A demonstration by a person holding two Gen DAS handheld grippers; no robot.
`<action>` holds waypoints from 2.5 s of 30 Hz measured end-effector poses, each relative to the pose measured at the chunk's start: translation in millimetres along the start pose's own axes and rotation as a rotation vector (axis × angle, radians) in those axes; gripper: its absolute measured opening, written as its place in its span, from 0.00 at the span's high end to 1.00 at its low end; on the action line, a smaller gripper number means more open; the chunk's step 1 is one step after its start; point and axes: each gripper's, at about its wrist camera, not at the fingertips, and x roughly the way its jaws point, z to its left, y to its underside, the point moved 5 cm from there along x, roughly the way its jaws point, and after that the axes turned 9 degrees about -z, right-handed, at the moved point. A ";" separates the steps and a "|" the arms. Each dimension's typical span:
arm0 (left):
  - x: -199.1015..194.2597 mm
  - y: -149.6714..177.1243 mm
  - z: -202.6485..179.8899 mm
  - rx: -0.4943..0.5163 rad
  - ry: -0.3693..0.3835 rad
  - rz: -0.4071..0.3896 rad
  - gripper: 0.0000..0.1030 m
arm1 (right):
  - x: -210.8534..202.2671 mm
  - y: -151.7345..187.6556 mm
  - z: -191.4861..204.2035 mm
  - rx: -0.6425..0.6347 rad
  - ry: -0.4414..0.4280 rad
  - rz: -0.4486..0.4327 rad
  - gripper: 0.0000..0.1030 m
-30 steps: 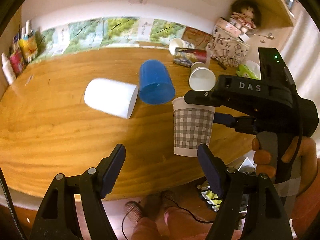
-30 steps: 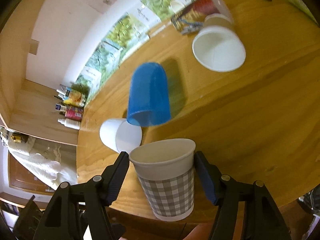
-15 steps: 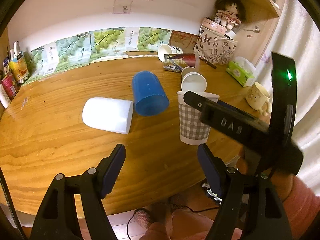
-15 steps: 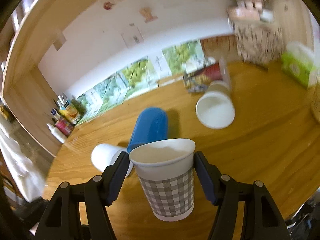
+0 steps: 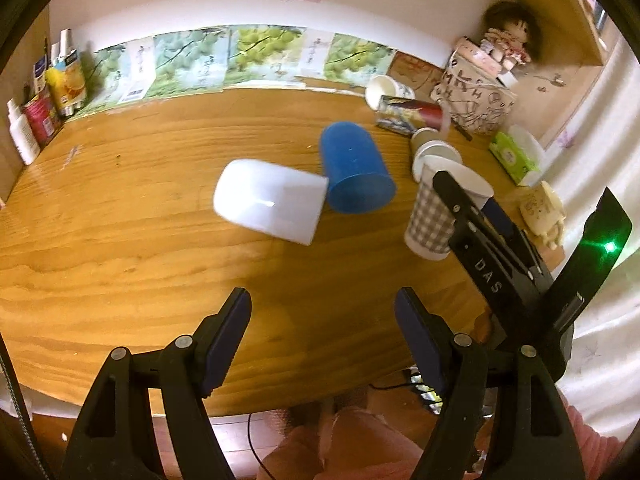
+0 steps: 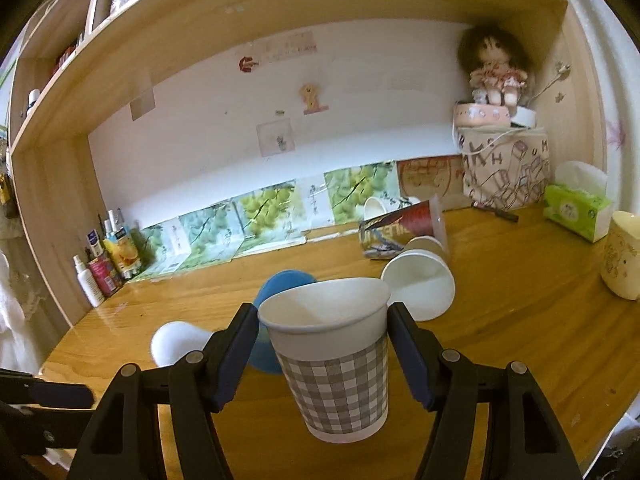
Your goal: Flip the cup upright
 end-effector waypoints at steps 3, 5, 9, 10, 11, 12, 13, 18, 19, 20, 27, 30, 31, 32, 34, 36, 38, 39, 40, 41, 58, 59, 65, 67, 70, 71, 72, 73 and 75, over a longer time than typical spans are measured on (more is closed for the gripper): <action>1.8 2.7 4.5 -0.002 -0.019 0.012 0.25 | 4.3 5.3 -1.1 0.009 0.009 -0.004 0.35; 3.1 4.3 5.6 -0.001 -0.021 0.017 0.25 | 6.1 9.1 -1.1 0.014 0.020 -0.005 0.35; 5.0 5.4 4.9 0.008 -0.018 0.025 0.25 | 6.7 15.5 -2.7 0.030 0.020 -0.003 0.34; 5.0 5.3 4.4 0.010 -0.017 0.025 0.25 | 6.4 15.8 -2.5 0.027 0.023 -0.007 0.34; 4.9 5.2 3.1 0.011 -0.014 0.025 0.25 | 6.2 16.0 -1.8 0.024 0.021 -0.009 0.34; 4.4 4.6 2.6 0.011 -0.012 0.024 0.25 | 6.4 16.0 -1.1 0.020 0.022 -0.008 0.34; 4.0 4.2 1.8 0.011 -0.011 0.022 0.25 | 6.2 16.2 -0.7 0.018 0.021 -0.007 0.34; 3.2 2.5 -4.6 0.006 -0.001 0.009 0.25 | 0.9 17.0 -0.7 0.021 0.010 0.022 0.33; 3.5 3.0 -6.0 0.001 0.001 0.010 0.25 | -0.5 17.6 0.1 0.014 0.007 0.029 0.33; 3.4 4.0 -7.7 -0.006 0.005 0.012 0.25 | -2.3 18.2 1.0 0.004 0.003 0.036 0.33; 3.8 10.3 -21.9 -0.025 0.018 0.018 0.25 | -12.4 20.3 2.4 -0.027 -0.056 0.106 0.32; 2.9 14.6 -26.9 -0.035 0.010 0.018 0.25 | -14.2 21.0 3.0 -0.046 -0.077 0.125 0.31; 2.9 16.4 -29.0 -0.045 0.009 0.021 0.25 | -14.7 21.3 3.4 -0.053 -0.084 0.130 0.31; 3.4 17.9 -30.9 -0.051 0.007 0.026 0.25 | -15.4 21.6 3.6 -0.063 -0.092 0.138 0.31; 4.7 20.1 -35.3 -0.060 0.000 0.032 0.25 | -16.3 22.5 2.8 -0.071 -0.105 0.154 0.31; 5.2 22.0 -37.3 -0.067 -0.012 0.033 0.25 | -17.9 23.4 0.8 -0.076 -0.116 0.170 0.28; 4.8 24.4 -37.4 -0.099 -0.022 0.037 0.25 | -19.9 24.5 -1.7 -0.089 -0.121 0.193 0.25; 4.6 25.2 -36.6 -0.117 -0.025 0.038 0.25 | -20.4 24.6 -2.5 -0.091 -0.123 0.209 0.24; 3.8 26.3 -35.9 -0.133 -0.031 0.040 0.25 | -21.0 24.8 -3.4 -0.088 -0.129 0.225 0.24; 1.8 27.3 -35.5 -0.151 -0.041 0.039 0.25 | -23.0 24.6 -5.0 -0.082 -0.141 0.245 0.24; -66.2 17.8 -89.8 -0.112 -0.140 -0.081 0.25 | -93.8 -22.7 -32.7 -0.041 -0.133 0.527 0.20; -70.9 16.1 -92.0 -0.111 -0.142 -0.091 0.25 | -98.0 -29.5 -34.2 -0.036 -0.140 0.541 0.20; -107.3 3.1 -112.9 -0.053 -0.209 -0.196 0.23 | -134.3 -74.8 -45.5 0.007 -0.141 0.538 0.20; -118.3 -2.0 -120.4 -0.031 -0.234 -0.230 0.21 | -149.7 -88.7 -48.9 0.024 -0.139 0.513 0.20; -132.2 -6.6 -128.2 -0.011 -0.269 -0.274 0.15 | -166.7 -102.3 -51.1 0.031 -0.136 0.483 0.20; -138.0 -7.8 -130.3 -0.007 -0.283 -0.296 0.14 | -173.3 -108.1 -51.2 0.030 -0.137 0.461 0.20; -145.0 -8.3 -132.1 -0.009 -0.293 -0.322 0.14 | -177.6 -111.0 -51.0 0.028 -0.139 0.444 0.20; -150.3 -8.6 -132.8 -0.015 -0.301 -0.342 0.13 | -182.5 -114.0 -50.7 0.025 -0.140 0.426 0.20; -160.4 -9.0 -134.8 -0.032 -0.315 -0.378 0.10 | -193.1 -119.9 -49.9 0.012 -0.137 0.375 0.20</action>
